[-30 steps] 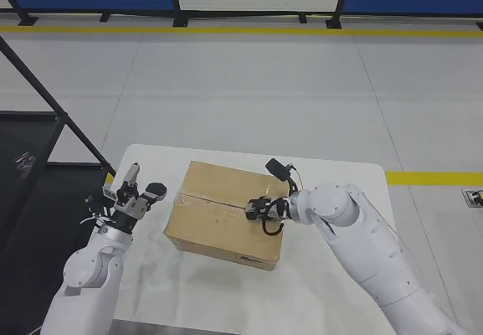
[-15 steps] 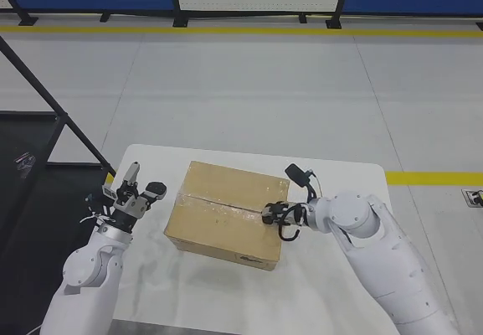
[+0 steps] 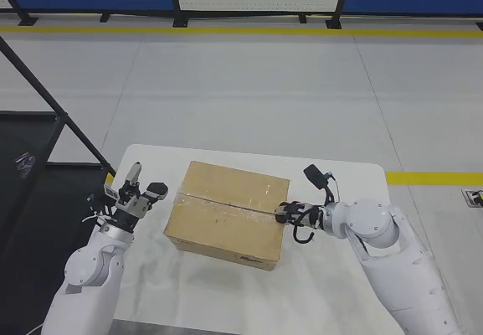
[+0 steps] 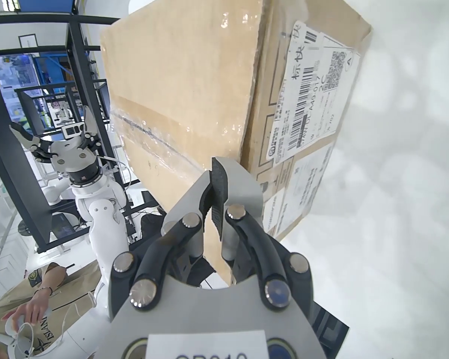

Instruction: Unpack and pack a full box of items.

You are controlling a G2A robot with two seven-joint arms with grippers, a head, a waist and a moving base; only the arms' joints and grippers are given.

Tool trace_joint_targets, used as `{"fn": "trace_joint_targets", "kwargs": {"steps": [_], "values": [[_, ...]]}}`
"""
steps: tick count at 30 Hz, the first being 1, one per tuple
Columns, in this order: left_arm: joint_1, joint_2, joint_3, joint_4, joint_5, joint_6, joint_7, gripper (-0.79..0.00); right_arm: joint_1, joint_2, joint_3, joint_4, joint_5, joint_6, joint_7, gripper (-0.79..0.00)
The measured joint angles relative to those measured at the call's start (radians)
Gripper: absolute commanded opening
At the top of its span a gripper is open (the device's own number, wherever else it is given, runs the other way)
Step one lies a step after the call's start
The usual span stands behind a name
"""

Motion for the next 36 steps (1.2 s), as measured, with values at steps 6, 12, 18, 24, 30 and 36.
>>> {"fn": "trace_joint_targets", "kwargs": {"steps": [6,12,18,24,30,36], "values": [[0.004,0.001,0.001,0.023,0.017,-0.005,0.01,0.0,0.041,-0.02,-0.078,0.011,0.043,-0.016,-0.053,-0.785],[0.017,0.001,0.006,0.064,0.059,-0.019,0.046,0.0,0.143,-0.062,-0.204,0.132,0.087,-0.013,-0.128,-0.785],[0.014,-0.002,0.046,0.105,0.116,-0.016,0.038,0.0,0.228,-0.1,-0.29,0.249,0.127,-0.016,-0.162,-0.785],[0.017,-0.007,0.079,0.11,0.119,-0.016,0.01,0.0,0.272,-0.129,-0.338,0.315,0.161,-0.031,-0.193,-0.785],[0.026,-0.011,0.103,0.099,0.117,-0.019,0.003,0.0,0.309,-0.159,-0.38,0.381,0.198,-0.051,-0.217,-0.785],[0.036,-0.014,0.117,0.085,0.114,-0.017,0.001,0.0,0.342,-0.192,-0.414,0.445,0.246,-0.084,-0.242,-0.785]]}}
